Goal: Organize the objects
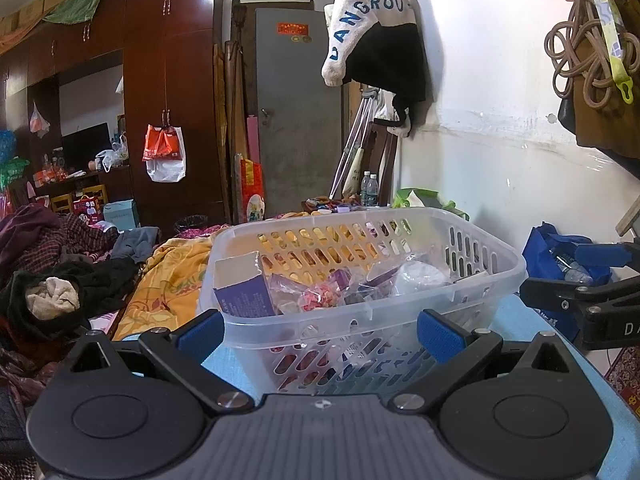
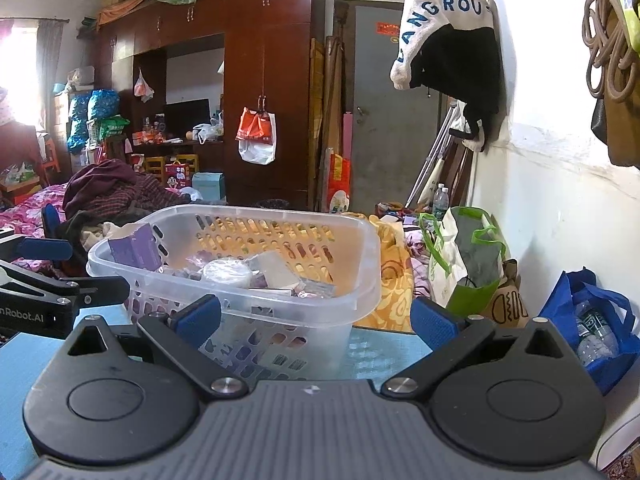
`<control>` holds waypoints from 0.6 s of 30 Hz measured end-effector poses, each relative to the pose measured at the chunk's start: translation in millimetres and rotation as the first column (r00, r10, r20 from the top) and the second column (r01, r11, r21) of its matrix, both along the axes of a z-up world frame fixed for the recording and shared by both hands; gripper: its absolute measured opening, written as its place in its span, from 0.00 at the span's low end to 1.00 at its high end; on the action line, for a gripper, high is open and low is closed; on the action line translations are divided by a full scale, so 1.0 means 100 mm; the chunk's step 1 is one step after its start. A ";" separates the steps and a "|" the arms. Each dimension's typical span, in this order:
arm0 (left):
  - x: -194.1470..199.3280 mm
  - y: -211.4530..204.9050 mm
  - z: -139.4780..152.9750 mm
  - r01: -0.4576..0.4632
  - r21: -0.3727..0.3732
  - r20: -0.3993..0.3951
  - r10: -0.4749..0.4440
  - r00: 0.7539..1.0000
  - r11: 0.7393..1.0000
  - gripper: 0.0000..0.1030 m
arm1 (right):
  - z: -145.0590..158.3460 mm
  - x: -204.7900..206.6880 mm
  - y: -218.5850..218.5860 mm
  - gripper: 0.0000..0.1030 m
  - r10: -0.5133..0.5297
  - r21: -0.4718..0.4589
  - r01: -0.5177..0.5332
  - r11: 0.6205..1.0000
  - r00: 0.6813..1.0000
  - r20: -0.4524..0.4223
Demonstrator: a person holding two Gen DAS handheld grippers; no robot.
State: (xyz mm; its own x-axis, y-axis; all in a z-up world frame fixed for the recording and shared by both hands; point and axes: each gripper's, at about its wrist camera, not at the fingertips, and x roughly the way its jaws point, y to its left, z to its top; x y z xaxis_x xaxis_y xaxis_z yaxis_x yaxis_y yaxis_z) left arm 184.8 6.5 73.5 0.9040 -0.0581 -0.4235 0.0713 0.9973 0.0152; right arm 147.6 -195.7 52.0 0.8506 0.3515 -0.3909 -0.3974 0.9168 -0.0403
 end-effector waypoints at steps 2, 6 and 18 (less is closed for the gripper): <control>-0.01 0.00 0.00 0.001 -0.002 0.000 -0.001 1.000 1.000 1.00 | 0.00 0.00 0.00 1.00 0.000 -0.001 0.000 1.000 1.000 0.001; -0.01 0.00 0.00 0.002 -0.002 0.000 -0.002 1.000 1.000 1.00 | 0.00 0.00 0.00 1.00 0.001 -0.001 -0.001 1.000 1.000 -0.001; -0.02 -0.02 -0.01 0.000 0.000 0.001 0.000 1.000 1.000 1.00 | 0.01 -0.01 0.01 1.00 0.006 -0.001 -0.006 1.000 1.000 -0.001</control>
State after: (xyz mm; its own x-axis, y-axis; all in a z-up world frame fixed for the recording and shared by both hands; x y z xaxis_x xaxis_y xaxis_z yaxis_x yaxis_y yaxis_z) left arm 183.1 4.9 72.7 0.9043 -0.0585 -0.4228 0.0716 0.9973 0.0151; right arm 146.8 -195.0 53.0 0.8482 0.3564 -0.3920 -0.4032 0.9142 -0.0414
